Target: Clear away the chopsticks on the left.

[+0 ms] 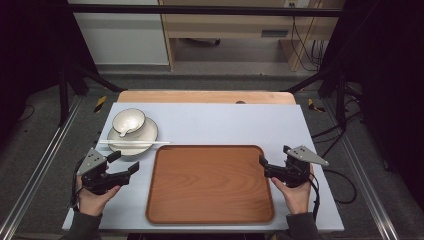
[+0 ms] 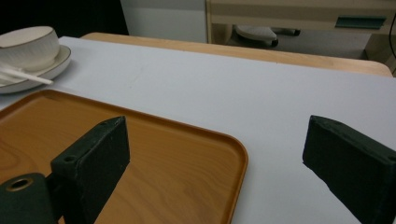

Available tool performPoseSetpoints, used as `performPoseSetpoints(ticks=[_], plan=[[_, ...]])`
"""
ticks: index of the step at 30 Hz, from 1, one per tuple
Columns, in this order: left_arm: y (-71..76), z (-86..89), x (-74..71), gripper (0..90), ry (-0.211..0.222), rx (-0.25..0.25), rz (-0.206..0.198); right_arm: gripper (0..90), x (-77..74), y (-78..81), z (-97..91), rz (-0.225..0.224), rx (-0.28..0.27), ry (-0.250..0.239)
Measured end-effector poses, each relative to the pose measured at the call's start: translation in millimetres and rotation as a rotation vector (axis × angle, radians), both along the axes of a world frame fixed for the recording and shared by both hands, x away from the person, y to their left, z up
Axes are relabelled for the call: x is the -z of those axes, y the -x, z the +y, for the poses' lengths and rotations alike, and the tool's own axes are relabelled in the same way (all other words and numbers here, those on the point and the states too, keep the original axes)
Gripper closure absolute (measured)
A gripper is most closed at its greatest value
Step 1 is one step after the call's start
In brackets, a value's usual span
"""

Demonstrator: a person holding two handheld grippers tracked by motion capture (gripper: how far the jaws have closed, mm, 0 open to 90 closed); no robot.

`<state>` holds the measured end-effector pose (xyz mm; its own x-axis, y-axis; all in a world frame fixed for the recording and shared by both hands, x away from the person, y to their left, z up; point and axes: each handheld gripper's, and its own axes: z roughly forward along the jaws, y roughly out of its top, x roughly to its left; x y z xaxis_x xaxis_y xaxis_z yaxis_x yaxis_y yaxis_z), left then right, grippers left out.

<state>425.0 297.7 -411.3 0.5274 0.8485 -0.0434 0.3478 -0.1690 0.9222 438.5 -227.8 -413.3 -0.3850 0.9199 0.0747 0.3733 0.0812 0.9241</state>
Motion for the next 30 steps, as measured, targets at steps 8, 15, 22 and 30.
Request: performPoseSetpoints(ticks=[8,15,22,30], plan=[[-8.7,2.5,-1.4,21.0,-0.045,0.026,0.017,8.5,3.5,-1.7,4.5,0.028,-0.008,0.014],[-27.2,9.2,-3.7,21.6,-0.082,0.027,0.033,9.4,0.1,0.5,7.1,0.009,-0.003,0.017],[-43.1,19.0,-10.4,22.0,-0.129,0.025,0.039,9.7,0.7,-0.1,8.3,0.017,-0.001,0.018],[-59.8,25.9,3.0,25.1,-0.185,0.010,0.092,9.8,2.1,-0.8,13.4,0.025,-0.009,0.029]])
